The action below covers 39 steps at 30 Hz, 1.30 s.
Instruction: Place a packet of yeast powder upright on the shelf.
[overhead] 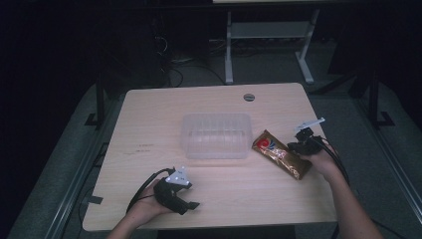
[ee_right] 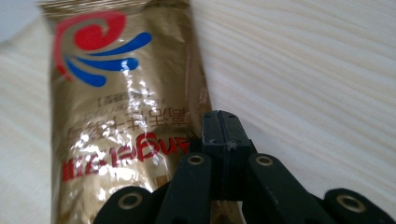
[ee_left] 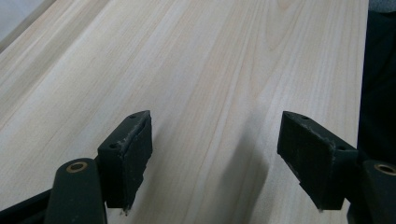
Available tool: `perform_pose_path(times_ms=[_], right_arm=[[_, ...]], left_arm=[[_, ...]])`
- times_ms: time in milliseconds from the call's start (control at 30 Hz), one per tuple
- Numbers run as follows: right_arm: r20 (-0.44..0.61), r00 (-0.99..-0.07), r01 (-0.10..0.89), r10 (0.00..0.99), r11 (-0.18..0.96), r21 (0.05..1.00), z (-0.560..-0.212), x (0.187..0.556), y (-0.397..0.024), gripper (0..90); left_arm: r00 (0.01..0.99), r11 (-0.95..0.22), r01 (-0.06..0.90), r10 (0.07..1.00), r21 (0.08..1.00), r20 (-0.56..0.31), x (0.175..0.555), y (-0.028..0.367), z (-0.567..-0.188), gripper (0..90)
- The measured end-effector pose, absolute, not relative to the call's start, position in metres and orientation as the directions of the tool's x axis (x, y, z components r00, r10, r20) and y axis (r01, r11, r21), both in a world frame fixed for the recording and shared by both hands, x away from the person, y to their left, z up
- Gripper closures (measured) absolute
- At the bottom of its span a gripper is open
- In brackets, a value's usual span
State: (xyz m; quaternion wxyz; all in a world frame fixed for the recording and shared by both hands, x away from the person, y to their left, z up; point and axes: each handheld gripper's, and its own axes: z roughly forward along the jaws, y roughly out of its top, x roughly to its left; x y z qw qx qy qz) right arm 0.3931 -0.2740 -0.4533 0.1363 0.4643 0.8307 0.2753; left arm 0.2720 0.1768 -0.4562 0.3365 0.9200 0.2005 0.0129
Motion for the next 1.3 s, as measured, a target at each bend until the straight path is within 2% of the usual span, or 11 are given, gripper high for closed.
perform_pose_path(times_ms=[400,733,900,1000,1167,1300], right_arm=[[0.012,-0.61,0.655,0.792,0.496,0.57,-0.45,0.363,-0.266,89.8],[0.053,-0.684,0.619,0.728,0.54,0.57,-0.449,0.335,-0.249,89.8],[0.077,-0.743,0.578,0.665,0.579,0.575,-0.451,0.325,-0.231,89.7],[0.058,-0.748,0.56,0.661,0.582,0.59,-0.446,0.325,-0.225,89.8],[0.054,-0.734,0.532,0.677,0.524,0.665,-0.429,0.341,-0.221,89.7],[0.046,-0.744,0.516,0.666,0.53,0.673,-0.43,0.355,-0.214,89.8]], left_arm=[[0.922,-0.698,0.356,0.37,0.621,-0.111,0.271,0.175,-0.456,26.0],[0.921,-0.697,0.36,0.372,0.621,-0.116,0.27,0.174,-0.457,26.0],[0.924,-0.702,0.352,0.365,0.619,-0.112,0.27,0.173,-0.456,26.0],[0.921,-0.694,0.359,0.372,0.623,-0.117,0.27,0.174,-0.457,26.0],[0.922,-0.698,0.358,0.37,0.62,-0.117,0.271,0.174,-0.457,26.0],[0.921,-0.697,0.359,0.371,0.621,-0.116,0.27,0.174,-0.456,26.0]])
